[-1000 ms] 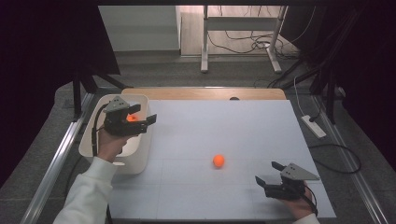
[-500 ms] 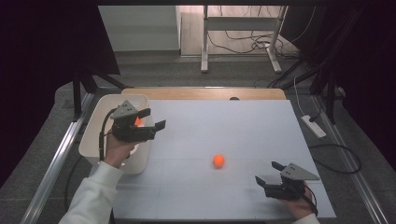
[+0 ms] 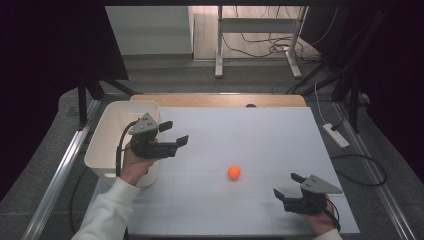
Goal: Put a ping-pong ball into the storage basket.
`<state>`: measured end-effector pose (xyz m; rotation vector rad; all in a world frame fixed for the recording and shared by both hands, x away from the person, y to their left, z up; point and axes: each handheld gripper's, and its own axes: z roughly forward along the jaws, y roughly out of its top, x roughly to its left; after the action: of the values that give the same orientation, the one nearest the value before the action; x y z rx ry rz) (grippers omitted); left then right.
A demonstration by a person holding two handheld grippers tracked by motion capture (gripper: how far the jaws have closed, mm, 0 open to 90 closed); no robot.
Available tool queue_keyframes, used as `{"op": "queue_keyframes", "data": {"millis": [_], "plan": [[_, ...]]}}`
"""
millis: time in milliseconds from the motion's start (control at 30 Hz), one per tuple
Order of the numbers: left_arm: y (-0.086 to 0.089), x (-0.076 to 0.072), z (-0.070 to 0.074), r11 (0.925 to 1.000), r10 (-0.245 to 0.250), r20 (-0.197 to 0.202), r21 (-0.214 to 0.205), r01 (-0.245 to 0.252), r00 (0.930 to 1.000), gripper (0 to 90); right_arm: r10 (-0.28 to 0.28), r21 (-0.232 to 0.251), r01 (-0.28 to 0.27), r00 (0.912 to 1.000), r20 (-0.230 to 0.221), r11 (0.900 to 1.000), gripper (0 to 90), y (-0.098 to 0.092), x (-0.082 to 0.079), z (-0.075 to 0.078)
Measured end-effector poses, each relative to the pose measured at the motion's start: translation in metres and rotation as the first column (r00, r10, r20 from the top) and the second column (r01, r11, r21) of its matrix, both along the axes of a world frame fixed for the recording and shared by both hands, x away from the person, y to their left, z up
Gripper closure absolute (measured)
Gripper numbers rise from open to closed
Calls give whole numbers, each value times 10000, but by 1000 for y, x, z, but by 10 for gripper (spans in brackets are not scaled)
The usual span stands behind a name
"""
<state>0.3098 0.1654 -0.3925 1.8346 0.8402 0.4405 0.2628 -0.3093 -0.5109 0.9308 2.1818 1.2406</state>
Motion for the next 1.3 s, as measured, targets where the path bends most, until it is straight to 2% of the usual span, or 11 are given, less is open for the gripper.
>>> {"op": "queue_keyframes", "data": {"millis": [433, 1300], "plan": [[-19, -5, -5, 9984, -557, 53, -6, 557, 9984, 234, -45, -28, 45, 10000, 20, 10000, 151, -1, -1, 0], [-55, 6, -25, 9919, -1248, -530, 155, 1257, 9908, 235, -59, 21, 59, 10000, 33, 10000, 151, -2, -2, 0]]}}
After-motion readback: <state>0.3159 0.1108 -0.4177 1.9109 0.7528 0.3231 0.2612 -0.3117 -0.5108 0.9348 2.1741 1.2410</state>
